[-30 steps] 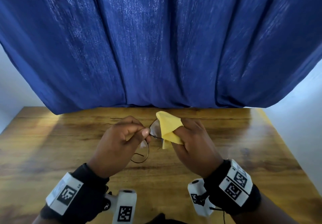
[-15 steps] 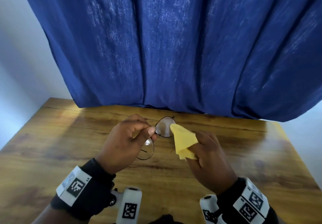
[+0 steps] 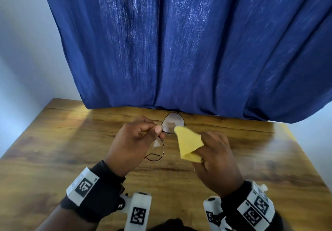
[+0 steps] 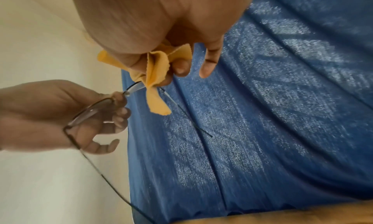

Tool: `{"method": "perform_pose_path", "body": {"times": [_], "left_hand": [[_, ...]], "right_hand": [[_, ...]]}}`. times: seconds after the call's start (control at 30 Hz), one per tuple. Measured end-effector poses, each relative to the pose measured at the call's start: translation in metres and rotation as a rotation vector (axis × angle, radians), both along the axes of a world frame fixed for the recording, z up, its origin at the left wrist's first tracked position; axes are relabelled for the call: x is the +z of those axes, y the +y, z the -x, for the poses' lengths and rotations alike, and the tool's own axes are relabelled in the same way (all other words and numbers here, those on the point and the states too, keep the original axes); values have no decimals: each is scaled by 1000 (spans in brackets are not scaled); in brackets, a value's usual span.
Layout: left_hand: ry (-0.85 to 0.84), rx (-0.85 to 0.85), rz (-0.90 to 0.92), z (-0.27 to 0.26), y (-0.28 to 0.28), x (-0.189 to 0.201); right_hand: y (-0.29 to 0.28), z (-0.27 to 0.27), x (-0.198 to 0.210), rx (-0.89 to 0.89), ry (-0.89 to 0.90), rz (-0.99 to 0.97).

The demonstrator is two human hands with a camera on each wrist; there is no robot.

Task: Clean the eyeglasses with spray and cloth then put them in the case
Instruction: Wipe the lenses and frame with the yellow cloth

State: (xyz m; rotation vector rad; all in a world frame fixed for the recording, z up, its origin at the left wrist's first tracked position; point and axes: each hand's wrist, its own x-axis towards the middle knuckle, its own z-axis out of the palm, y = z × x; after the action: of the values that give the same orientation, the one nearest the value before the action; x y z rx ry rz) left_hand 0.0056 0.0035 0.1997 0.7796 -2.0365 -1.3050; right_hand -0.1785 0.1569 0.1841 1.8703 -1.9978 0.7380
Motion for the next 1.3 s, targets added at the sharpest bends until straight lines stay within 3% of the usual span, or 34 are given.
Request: {"method": "perform_pose_path", "body": {"times": [0.13,0.27,0.4,1.3], "left_hand": [[16,-32,-38,-5,-7,0],[11,-61,-42,-5,-13,-1],[11,-70,-27,-3,-14,3],[-45,-48,98,43,18,6]], "right_hand": [[-7,-7,-1,-82,-7,53],[-10,-18,-2,-26,67,24],[-12,-13,1,-110,-3,83],[16,52,-6,9,-73,57]]}}
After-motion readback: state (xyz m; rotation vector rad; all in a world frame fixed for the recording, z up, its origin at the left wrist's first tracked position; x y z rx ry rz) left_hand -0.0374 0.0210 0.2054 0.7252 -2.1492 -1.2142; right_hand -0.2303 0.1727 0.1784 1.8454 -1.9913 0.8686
